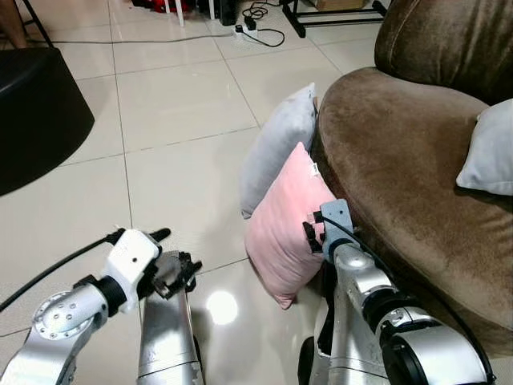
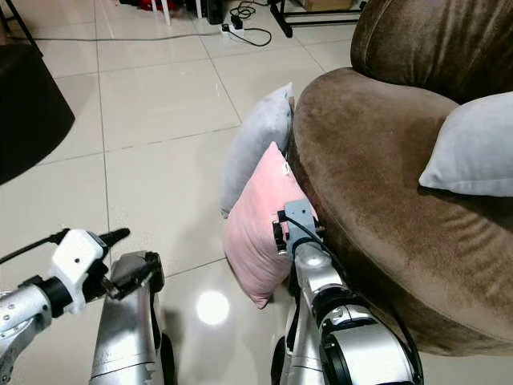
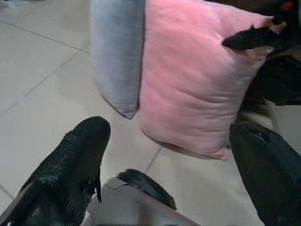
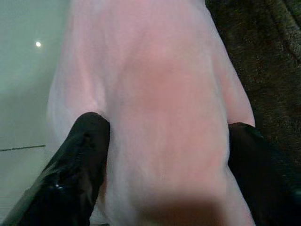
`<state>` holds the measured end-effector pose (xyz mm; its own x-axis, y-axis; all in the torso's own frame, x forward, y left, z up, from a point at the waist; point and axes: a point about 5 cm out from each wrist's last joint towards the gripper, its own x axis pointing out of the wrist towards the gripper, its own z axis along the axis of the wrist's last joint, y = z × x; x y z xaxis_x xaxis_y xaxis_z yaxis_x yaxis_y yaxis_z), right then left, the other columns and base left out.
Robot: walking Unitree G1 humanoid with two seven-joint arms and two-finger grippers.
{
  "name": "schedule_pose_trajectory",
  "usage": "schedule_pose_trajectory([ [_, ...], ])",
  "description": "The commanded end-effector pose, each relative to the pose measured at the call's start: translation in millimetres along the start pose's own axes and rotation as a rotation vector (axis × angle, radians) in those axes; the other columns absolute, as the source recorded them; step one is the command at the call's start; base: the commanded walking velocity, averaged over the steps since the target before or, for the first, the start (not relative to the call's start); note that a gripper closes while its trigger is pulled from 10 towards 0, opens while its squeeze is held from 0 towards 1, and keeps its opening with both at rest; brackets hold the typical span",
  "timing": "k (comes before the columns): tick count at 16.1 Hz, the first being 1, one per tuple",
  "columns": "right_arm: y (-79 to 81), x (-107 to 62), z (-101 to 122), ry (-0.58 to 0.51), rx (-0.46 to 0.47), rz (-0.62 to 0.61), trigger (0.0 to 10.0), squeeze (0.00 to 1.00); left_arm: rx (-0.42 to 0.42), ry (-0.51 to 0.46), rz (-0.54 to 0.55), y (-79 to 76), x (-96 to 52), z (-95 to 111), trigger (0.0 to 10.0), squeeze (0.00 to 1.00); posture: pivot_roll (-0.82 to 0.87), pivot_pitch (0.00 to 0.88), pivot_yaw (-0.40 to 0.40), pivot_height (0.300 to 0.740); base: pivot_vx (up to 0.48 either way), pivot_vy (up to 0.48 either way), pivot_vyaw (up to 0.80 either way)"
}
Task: Move the pillow to the sofa from floor
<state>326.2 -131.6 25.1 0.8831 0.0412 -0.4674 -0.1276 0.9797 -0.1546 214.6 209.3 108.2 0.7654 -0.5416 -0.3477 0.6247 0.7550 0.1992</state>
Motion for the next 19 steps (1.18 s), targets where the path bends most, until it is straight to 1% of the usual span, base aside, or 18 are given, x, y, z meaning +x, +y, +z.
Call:
schedule_pose_trajectory([
  [1,-0.3,-0.3,-4.0,0.015,-0.002,0.007,0.0,0.0,0.002,0.01,-0.033,-4.0,-2.4,-0.3,10.0,0.67,0.12,0.176,-0.037,0.421,0.0,0.0,0.0],
  [4,-2.1,-0.7,-6.2,0.018,-0.002,0.009,0.0,0.0,-0.006,0.008,-0.069,-6.9,-0.1,-0.4,10.0,0.67,0.12,0.169,-0.03,0.421,0.0,0.0,0.0],
  [10,-1.4,-0.5,-5.3,0.014,0.0,0.02,0.0,0.0,-0.019,0.009,-0.119,-8.0,5.5,-0.2,10.0,0.67,0.12,0.143,-0.021,0.421,0.0,0.0,0.0],
  [13,-1.5,-0.9,-7.2,0.019,0.003,0.032,0.0,0.0,-0.046,0.012,-0.162,-13.7,7.5,-1.1,10.0,0.67,0.11,0.121,-0.022,0.421,0.0,0.0,0.0],
  [17,1.5,-1.8,-10.0,0.021,0.0,0.052,0.0,0.0,-0.061,0.011,-0.186,-20.5,8.4,-3.6,10.0,0.67,0.1,0.078,-0.026,0.421,0.0,0.0,0.0],
  [19,4.4,-1.9,-10.0,0.02,-0.007,0.077,0.0,0.0,-0.064,0.01,-0.188,-22.4,10.4,-5.7,10.0,0.67,0.09,0.029,-0.033,0.421,0.0,0.0,0.0],
])
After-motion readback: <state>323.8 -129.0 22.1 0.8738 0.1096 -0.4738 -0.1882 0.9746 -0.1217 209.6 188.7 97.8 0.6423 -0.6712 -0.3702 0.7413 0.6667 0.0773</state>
